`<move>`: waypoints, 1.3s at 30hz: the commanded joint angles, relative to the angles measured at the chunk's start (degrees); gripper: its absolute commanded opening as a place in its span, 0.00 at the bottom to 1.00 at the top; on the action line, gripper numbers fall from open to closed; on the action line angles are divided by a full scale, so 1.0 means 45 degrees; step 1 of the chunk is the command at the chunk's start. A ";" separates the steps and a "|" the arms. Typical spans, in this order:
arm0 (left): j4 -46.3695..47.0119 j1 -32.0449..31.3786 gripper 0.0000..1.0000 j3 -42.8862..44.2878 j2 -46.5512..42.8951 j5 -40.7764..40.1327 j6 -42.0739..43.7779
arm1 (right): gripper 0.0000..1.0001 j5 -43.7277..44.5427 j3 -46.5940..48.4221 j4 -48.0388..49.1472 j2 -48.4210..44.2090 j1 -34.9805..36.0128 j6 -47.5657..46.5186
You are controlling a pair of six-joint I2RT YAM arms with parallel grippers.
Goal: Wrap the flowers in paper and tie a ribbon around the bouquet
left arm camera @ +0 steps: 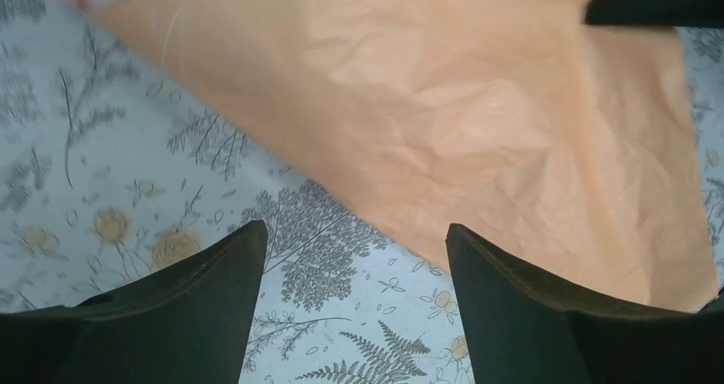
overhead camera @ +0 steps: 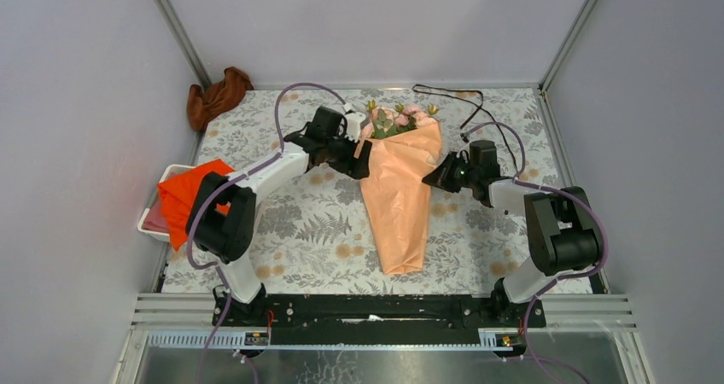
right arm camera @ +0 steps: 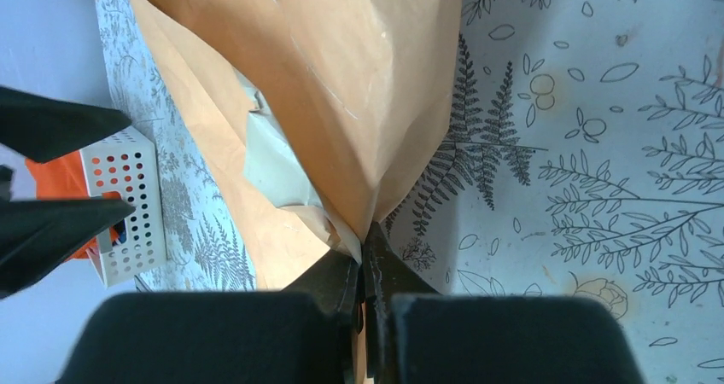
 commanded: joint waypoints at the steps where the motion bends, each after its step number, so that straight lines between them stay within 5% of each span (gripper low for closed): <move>1: 0.1333 0.0432 0.84 -0.0563 0.0711 0.0935 -0.2531 | 0.00 0.0247 -0.0177 0.0671 -0.0281 0.0275 0.0348; 8: 0.0875 -0.0484 0.77 -0.0425 -0.0080 0.1829 -0.1055 | 0.00 0.0734 -0.0530 0.1382 -0.0329 0.0868 0.2002; 12: 0.0624 -0.2807 0.98 -0.0631 -0.0804 -0.0970 0.0125 | 0.00 0.1772 -0.0867 0.2196 -0.0707 0.1632 0.3233; 18: 0.0556 -0.5431 0.99 -0.0243 0.0095 -0.5827 0.0805 | 0.00 0.2958 -0.1462 0.3666 -0.1126 0.2364 0.5340; 30: 0.2475 -0.6488 0.98 -0.0618 0.1795 -1.0379 0.2605 | 0.00 0.3523 -0.1183 0.4705 -0.0756 0.3153 0.6661; 33: 0.3197 -0.6783 0.85 -0.1175 0.1592 -1.1090 0.3212 | 0.00 0.3656 -0.1047 0.4469 -0.0772 0.3144 0.6478; 39: 0.3629 -0.7043 0.37 -0.1525 0.1231 -1.1398 0.3718 | 0.00 0.3847 -0.0611 0.3864 -0.0657 0.3152 0.5867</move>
